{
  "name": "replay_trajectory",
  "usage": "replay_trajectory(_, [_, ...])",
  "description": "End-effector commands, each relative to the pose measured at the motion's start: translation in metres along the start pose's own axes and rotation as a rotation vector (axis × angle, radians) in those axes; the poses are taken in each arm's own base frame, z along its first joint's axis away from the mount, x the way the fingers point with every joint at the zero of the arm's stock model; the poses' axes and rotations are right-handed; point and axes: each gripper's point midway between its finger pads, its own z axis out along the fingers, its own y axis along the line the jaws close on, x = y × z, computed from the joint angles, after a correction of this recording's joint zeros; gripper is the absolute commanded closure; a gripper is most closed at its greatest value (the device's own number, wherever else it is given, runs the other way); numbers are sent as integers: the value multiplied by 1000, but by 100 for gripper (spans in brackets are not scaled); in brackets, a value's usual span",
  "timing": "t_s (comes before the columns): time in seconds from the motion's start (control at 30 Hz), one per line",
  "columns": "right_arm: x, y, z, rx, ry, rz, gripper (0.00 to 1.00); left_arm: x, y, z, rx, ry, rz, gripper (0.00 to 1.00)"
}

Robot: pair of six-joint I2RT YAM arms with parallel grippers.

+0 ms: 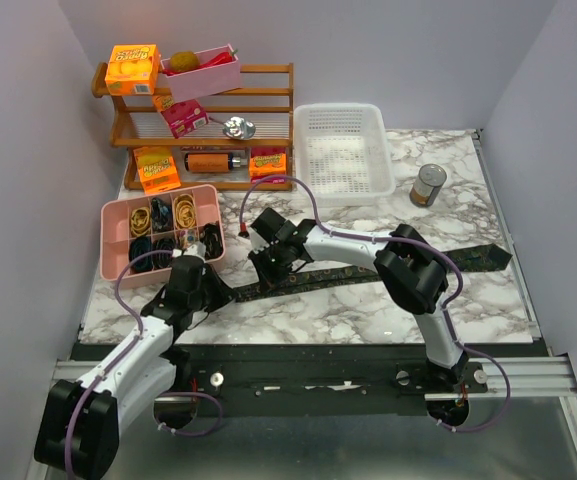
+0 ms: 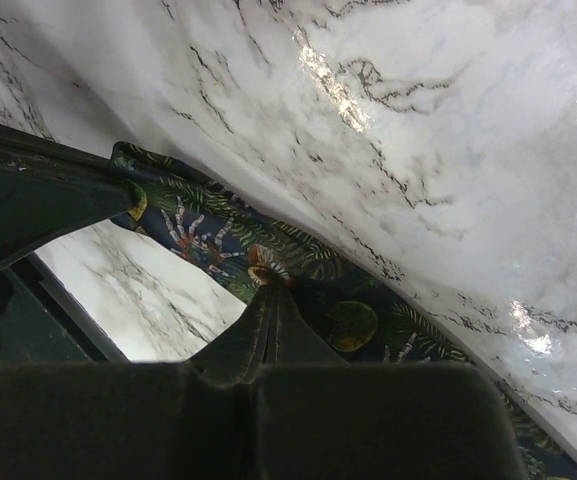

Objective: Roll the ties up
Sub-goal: Roll the tie at the center of the board.

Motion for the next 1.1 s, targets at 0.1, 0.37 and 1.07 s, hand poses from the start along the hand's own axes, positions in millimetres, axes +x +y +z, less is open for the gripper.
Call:
replay_trajectory(0.1, [-31, 21, -24, -36, -102, -60, 100, -13, 2, -2, -74, 2, 44, 100])
replay_trajectory(0.37, [-38, 16, -19, -15, -123, -65, 100, -21, -4, -4, -74, -11, 67, 100])
replay_trajectory(1.07, [-21, -1, 19, 4, -50, -25, 100, -33, -22, -10, -21, -28, 101, 100])
